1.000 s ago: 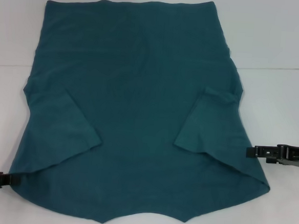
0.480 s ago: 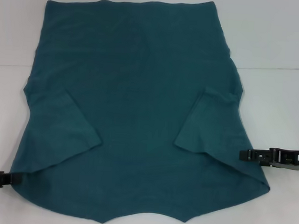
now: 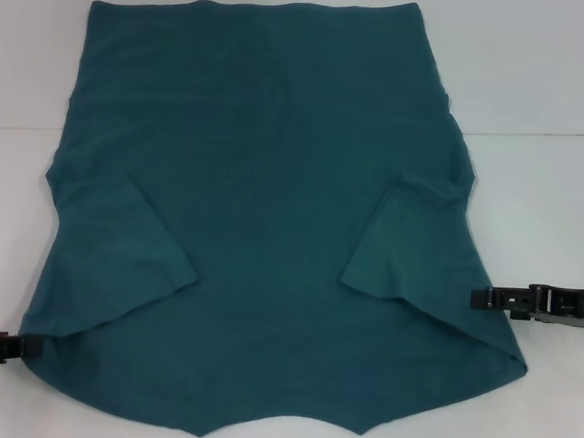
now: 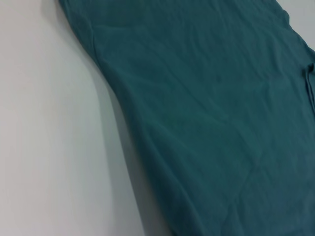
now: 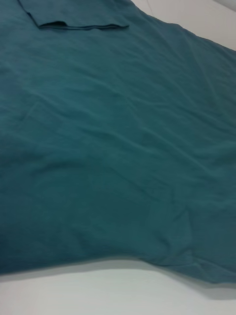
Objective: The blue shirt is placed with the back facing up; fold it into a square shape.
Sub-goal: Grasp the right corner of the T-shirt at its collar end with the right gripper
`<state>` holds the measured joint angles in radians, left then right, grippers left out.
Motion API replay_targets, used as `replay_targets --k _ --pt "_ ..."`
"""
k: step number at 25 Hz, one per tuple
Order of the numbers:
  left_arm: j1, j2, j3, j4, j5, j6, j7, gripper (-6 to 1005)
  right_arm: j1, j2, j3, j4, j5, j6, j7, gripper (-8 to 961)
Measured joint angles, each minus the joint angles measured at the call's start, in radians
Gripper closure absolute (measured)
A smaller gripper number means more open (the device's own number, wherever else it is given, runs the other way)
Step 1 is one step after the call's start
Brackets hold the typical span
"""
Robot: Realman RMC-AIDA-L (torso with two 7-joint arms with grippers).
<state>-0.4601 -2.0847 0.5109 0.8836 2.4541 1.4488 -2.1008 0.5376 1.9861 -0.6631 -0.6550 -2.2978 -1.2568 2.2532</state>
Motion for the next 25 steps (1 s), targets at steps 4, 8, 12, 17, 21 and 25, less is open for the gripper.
replay_targets --k 4,8,12,17,21,25 --pt "0.000 0.000 0.000 0.000 0.000 0.000 0.000 975 0.001 0.001 -0.009 0.000 0.000 0.005 -0.001 54" --pt "0.000 0.000 0.000 0.000 0.000 -0.002 0.000 974 0.001 0.003 -0.013 0.001 0.000 0.006 -0.001 53" --pt "0.000 0.000 0.000 0.000 0.000 -0.002 0.000 974 0.001 0.005 -0.022 0.002 0.000 0.006 -0.001 53" --pt "-0.001 0.000 -0.001 -0.001 0.000 -0.002 0.003 974 0.004 0.015 -0.024 -0.002 0.000 -0.005 -0.006 53" --pt "-0.002 0.000 -0.002 -0.002 0.000 -0.002 0.003 974 0.011 0.018 -0.024 -0.003 0.001 -0.030 -0.010 53" --pt "-0.002 0.000 -0.003 -0.003 0.000 -0.002 0.005 974 0.017 0.019 -0.024 -0.003 0.007 -0.061 -0.021 53"
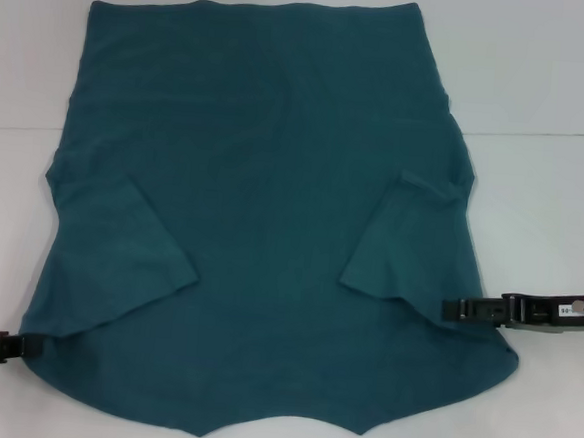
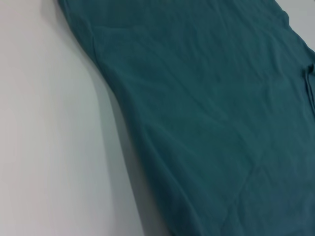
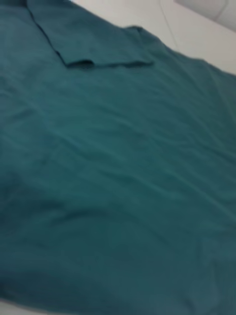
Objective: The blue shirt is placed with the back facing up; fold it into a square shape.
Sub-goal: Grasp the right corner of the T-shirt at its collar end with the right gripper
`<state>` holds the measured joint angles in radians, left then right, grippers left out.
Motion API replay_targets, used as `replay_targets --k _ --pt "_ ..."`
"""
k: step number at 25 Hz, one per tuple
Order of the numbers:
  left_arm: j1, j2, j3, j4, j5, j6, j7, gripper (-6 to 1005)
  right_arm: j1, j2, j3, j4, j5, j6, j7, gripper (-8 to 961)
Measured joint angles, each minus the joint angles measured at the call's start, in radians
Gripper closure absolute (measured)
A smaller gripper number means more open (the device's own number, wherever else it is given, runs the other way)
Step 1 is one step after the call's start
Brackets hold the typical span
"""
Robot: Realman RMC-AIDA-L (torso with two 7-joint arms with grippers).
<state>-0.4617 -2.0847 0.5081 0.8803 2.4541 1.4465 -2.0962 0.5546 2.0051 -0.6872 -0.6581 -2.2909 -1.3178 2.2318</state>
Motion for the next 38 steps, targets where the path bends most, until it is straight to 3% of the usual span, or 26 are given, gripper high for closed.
replay_targets --k 16,28,38 --pt "0.002 -0.003 0.004 -0.001 0.000 -0.002 0.002 975 0.013 0.010 0.012 0.007 0.044 -0.137 -0.053 54" --pt "-0.007 -0.003 0.002 -0.005 -0.002 -0.008 0.002 974 0.011 -0.020 0.003 0.009 0.008 -0.137 0.008 57" --pt "-0.018 -0.004 -0.002 -0.017 -0.002 -0.015 -0.002 975 0.043 -0.029 -0.001 0.009 -0.078 -0.141 0.053 59"
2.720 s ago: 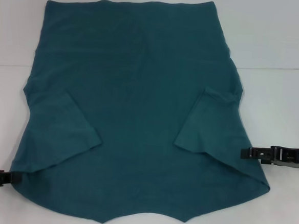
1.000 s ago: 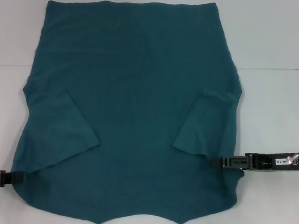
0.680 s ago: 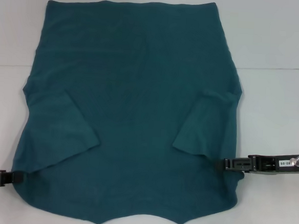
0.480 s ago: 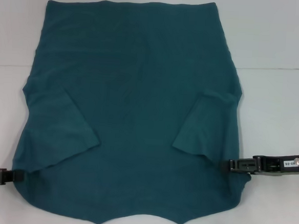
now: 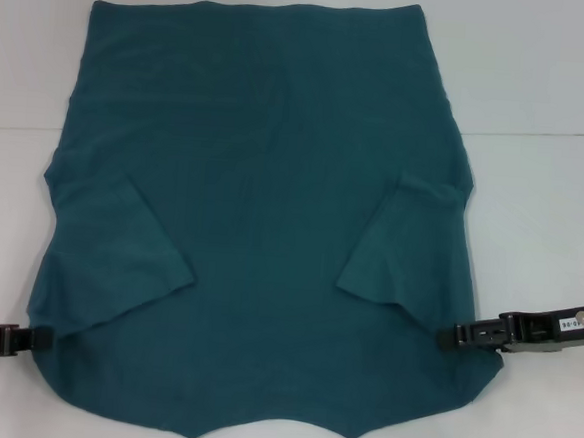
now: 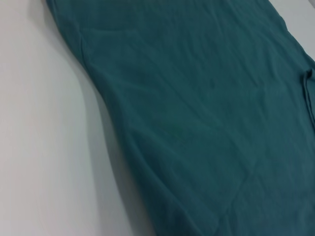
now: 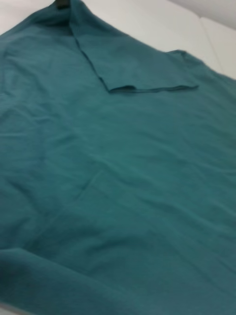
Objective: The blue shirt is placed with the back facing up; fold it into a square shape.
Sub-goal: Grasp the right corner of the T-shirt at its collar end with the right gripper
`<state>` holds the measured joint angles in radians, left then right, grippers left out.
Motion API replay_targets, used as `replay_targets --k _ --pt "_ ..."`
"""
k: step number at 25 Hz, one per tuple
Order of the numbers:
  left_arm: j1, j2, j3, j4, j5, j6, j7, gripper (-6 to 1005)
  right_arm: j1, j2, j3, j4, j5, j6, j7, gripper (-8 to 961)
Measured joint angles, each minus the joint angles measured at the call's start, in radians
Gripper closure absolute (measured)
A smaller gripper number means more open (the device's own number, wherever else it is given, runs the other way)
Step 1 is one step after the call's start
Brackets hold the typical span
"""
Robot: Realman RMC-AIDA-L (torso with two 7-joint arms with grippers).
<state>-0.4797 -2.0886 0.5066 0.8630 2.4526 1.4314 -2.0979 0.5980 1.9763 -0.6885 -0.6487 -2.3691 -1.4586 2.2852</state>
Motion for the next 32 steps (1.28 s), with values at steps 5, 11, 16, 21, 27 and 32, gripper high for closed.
replay_targets --k 5,11,16,21,27,32 --pt "-0.003 0.002 -0.001 0.000 0.000 0.000 -0.003 975 0.008 -0.017 -0.019 0.000 -0.007 -0.020 0.032 60" --pt "-0.009 0.004 -0.002 0.000 0.000 0.000 -0.003 974 0.010 -0.034 -0.015 -0.008 -0.003 -0.065 0.047 61" --pt "-0.013 0.004 -0.002 0.001 0.000 -0.001 -0.003 974 0.027 -0.029 -0.012 -0.005 0.003 -0.086 0.035 61" --pt "-0.016 0.004 -0.002 -0.007 0.000 -0.013 -0.002 974 0.046 -0.020 -0.012 0.000 0.006 -0.090 0.025 62" --pt "-0.017 0.004 -0.001 -0.014 0.000 -0.023 0.002 974 0.057 -0.016 -0.020 0.000 -0.022 -0.088 0.039 63" --pt "-0.017 0.004 0.001 -0.018 0.000 -0.024 0.002 975 0.048 -0.030 -0.020 -0.002 -0.054 -0.086 0.068 64"
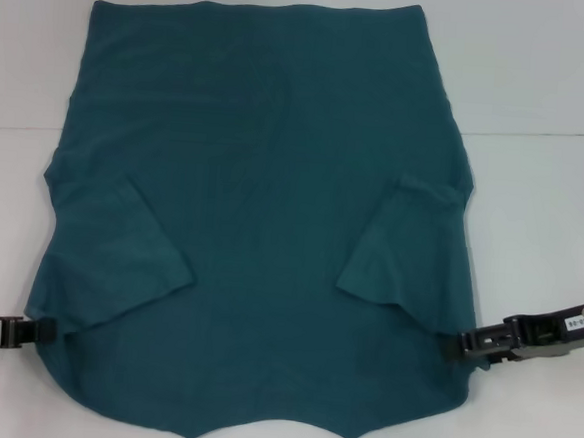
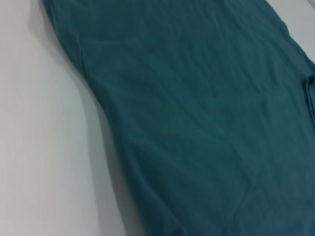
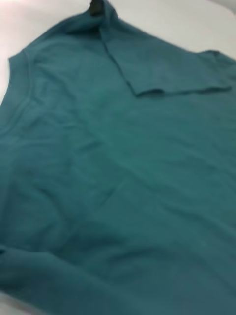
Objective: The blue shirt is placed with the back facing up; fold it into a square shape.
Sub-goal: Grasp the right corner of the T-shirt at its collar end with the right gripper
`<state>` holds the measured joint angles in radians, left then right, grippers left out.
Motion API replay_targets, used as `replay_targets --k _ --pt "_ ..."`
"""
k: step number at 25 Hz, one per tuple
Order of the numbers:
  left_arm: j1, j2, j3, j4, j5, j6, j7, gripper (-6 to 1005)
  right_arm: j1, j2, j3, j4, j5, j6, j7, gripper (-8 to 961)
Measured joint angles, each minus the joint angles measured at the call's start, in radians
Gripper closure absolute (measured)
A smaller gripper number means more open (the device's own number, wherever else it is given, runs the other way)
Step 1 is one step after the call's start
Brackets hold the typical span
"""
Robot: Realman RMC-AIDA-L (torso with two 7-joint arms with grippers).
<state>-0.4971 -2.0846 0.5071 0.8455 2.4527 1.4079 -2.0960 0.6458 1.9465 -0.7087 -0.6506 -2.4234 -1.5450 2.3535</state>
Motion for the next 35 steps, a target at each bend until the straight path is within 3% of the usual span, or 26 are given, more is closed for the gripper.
replay_targets --k 5,21,35 --pt "-0.002 -0.002 -0.002 -0.005 0.000 0.000 0.000 975 0.004 -0.002 0.000 0.004 -0.051 -0.005 0.015 65" --pt "-0.007 -0.002 -0.002 -0.005 -0.002 0.000 0.004 974 -0.019 0.019 0.027 0.043 -0.039 0.000 0.000 68" --pt "-0.018 0.000 0.004 -0.006 -0.002 -0.001 0.007 975 -0.055 0.013 0.108 0.030 -0.031 0.018 -0.018 70"
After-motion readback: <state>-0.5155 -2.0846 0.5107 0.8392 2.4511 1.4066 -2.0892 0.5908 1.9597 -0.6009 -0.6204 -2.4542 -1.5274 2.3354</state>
